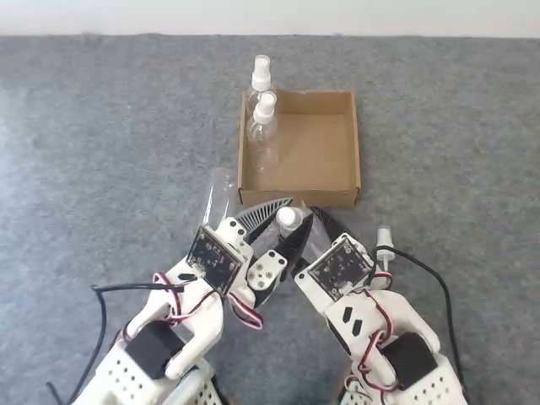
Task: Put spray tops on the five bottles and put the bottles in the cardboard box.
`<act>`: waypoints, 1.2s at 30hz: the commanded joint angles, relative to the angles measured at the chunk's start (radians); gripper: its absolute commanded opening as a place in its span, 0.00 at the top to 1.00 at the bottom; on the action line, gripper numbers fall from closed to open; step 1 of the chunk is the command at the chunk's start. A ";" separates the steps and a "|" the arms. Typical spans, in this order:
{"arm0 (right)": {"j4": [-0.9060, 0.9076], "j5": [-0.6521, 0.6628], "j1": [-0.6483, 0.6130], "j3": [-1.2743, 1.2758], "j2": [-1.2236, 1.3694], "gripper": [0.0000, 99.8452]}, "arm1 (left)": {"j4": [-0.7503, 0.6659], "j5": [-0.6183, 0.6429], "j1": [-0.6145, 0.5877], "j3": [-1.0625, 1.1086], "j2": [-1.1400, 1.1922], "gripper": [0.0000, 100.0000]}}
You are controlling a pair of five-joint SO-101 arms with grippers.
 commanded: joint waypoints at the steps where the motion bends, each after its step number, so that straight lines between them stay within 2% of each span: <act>1: 0.005 0.012 -0.002 -0.044 -0.018 0.99 | 0.046 -0.008 0.018 -0.033 0.003 0.98; 6: 0.035 0.012 -0.002 -0.046 -0.018 0.99 | 0.068 -0.008 0.018 -0.045 0.003 0.97; 13: 0.039 0.012 -0.002 -0.046 -0.018 0.99 | 0.103 -0.005 0.017 -0.050 -0.005 0.85; 18: 0.039 0.012 -0.001 -0.046 -0.018 0.99 | 0.180 -0.008 0.015 -0.104 -0.005 0.84; 22: 0.039 0.012 0.013 -0.046 -0.018 0.99 | 0.189 -0.008 0.015 -0.110 -0.005 0.84; 29: 0.030 0.005 0.099 -0.046 -0.018 0.99 | 0.221 0.011 -0.124 -0.156 -0.006 0.84; 36: 0.028 0.005 0.099 -0.046 -0.018 0.99 | 0.267 0.034 -0.141 -0.193 -0.006 0.84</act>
